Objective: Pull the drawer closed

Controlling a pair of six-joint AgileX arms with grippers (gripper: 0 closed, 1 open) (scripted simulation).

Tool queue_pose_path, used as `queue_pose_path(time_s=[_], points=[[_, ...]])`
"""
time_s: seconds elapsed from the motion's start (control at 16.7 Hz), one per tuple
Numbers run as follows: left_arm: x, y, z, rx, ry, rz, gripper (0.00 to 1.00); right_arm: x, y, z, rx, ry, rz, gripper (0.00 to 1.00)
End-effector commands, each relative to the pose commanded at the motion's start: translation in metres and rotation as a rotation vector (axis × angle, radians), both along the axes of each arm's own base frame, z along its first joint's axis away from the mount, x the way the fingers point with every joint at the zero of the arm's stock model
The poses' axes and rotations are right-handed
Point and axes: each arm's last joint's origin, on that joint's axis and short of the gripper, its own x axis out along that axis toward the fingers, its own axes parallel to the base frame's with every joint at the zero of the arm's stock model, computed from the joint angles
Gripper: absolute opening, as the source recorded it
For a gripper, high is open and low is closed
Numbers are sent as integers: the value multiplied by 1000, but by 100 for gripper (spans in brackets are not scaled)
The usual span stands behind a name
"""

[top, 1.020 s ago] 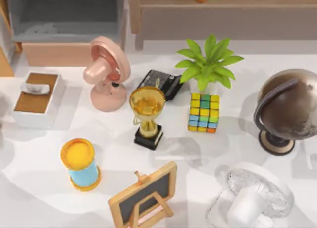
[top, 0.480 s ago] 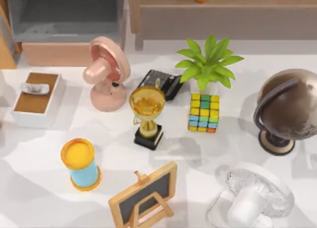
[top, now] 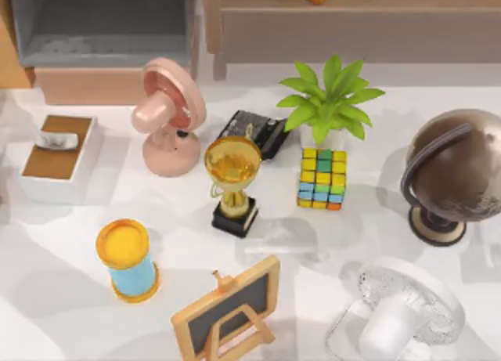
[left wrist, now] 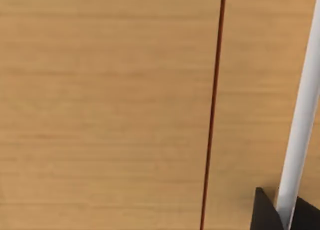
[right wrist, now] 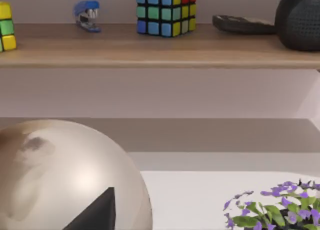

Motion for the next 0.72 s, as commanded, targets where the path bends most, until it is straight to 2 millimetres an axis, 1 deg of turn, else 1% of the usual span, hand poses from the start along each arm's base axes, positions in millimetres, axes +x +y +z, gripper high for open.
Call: queue_pose_path(time_s=[0.12, 0.72], points=[[0, 0, 0, 0, 0, 0, 0, 0, 0, 0, 0, 0, 0, 100], [0, 0, 0, 0, 0, 0, 75, 0, 0, 0, 0, 0, 0, 100]])
